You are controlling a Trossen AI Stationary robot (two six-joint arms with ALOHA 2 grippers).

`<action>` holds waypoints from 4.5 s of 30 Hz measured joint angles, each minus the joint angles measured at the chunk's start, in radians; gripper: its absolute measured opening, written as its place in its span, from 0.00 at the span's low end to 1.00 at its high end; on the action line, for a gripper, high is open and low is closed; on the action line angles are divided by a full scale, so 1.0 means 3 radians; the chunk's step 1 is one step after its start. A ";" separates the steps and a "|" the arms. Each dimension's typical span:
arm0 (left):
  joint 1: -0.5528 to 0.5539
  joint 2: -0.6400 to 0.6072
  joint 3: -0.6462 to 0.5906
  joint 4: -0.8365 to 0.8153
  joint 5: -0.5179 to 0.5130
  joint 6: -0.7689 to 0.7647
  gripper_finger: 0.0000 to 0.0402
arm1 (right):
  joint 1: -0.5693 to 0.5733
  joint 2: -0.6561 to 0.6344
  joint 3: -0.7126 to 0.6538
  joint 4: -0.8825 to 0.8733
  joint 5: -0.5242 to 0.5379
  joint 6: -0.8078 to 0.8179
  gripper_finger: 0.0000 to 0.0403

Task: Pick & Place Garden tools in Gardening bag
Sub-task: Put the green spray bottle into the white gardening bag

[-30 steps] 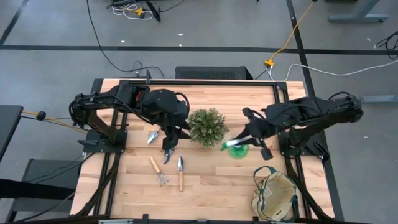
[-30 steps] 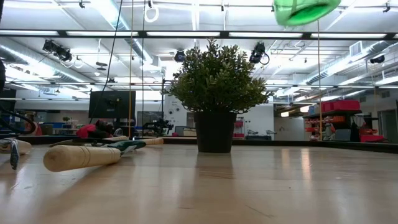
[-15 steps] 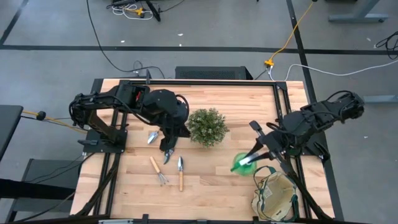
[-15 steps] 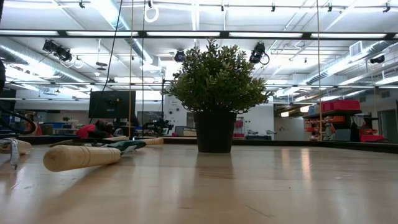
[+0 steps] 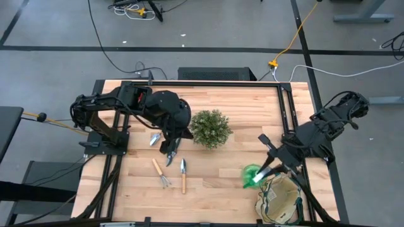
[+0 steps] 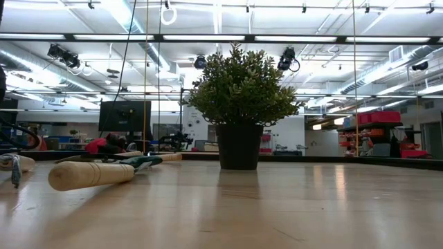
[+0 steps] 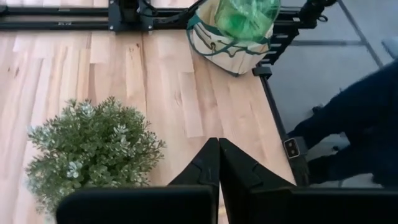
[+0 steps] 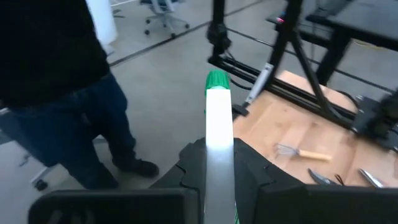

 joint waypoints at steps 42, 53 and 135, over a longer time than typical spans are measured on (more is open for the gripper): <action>-0.0033 0.0001 0.0000 0.0229 0.0051 0.0397 0.01 | 0.1196 -0.0148 0.0000 -0.0457 0.0210 0.0568 0.12; -0.0065 0.0001 0.0000 0.0233 -0.0217 0.0629 0.00 | 0.1450 -0.0008 0.0000 -0.0497 0.0208 0.0328 0.12; -0.0428 0.0003 0.0000 0.0904 -0.0526 0.0897 0.00 | 0.1654 0.0767 -0.0005 -0.0481 0.0292 0.0238 0.12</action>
